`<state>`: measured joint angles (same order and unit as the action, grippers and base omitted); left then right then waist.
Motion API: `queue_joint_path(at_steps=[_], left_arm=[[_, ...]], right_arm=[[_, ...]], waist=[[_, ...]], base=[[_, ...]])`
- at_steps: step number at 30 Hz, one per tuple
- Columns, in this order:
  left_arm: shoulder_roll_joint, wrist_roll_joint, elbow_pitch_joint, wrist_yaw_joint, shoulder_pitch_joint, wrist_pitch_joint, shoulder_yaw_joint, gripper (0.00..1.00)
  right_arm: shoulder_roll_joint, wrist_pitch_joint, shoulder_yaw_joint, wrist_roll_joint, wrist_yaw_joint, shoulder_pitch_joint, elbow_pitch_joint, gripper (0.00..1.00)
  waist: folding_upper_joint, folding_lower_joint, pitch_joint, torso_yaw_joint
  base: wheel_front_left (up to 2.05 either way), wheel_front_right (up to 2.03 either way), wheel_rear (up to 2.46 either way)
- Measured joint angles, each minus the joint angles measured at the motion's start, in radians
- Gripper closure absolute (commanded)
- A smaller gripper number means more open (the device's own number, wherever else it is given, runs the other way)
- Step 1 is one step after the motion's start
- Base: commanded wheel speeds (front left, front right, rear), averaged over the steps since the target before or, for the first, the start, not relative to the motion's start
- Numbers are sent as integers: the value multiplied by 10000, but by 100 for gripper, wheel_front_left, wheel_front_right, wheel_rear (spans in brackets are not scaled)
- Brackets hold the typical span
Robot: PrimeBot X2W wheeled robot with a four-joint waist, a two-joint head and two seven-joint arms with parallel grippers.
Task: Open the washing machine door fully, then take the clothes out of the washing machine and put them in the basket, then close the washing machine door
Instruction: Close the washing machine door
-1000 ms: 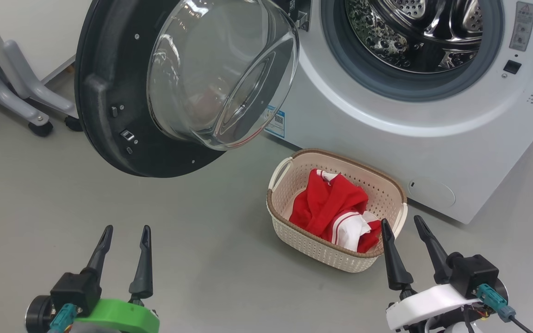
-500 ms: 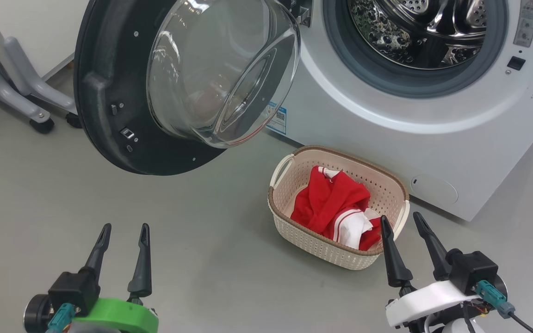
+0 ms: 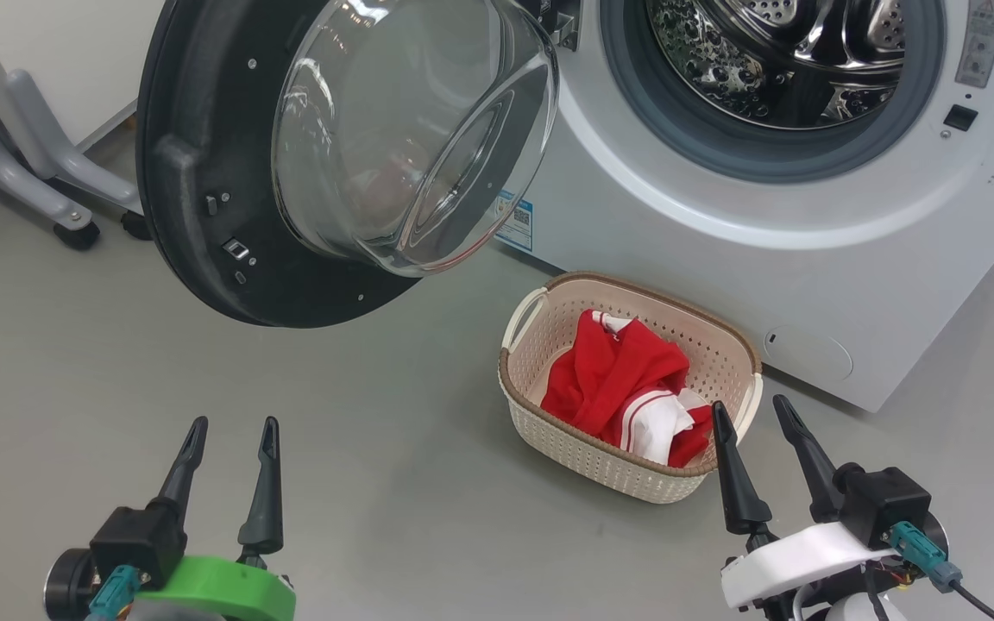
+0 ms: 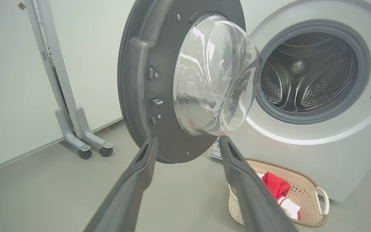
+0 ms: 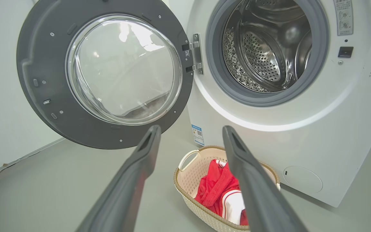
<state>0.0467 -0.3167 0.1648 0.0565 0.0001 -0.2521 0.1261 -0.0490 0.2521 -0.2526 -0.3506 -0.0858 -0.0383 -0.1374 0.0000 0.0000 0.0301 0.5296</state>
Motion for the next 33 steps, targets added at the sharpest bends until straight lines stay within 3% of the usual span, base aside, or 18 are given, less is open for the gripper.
queue_joint_path(at_steps=[18, 19, 20, 22, 33], left_arm=[[0, 2, -75, 0, 0, -2, -46, 0], [-2, 0, -86, 0, 0, 0, -50, 19], [-2, 0, -105, 0, 0, 0, -54, 64], [-2, 2, -130, 0, 0, 0, -67, 100], [-17, -84, -631, -33, -7, -2, -602, 100]], right_arm=[[0, 0, 36, 0, 2, 1, -4, 0], [0, 0, 36, 0, 2, 1, -4, 0], [0, 0, 36, 0, 2, 1, -4, 0], [2, 0, 35, 0, 2, 1, -4, 0], [-4, -6, -221, 236, 2, 194, 174, 0]], waist=[[0, 0, 41, 2], [0, 0, 48, 3], [0, 0, 57, 2], [0, 0, 75, -1], [0, 0, 458, -167]], base=[[0, 0, 0], [0, 0, 0], [0, 0, 0], [0, 0, 0], [0, 0, 0]])
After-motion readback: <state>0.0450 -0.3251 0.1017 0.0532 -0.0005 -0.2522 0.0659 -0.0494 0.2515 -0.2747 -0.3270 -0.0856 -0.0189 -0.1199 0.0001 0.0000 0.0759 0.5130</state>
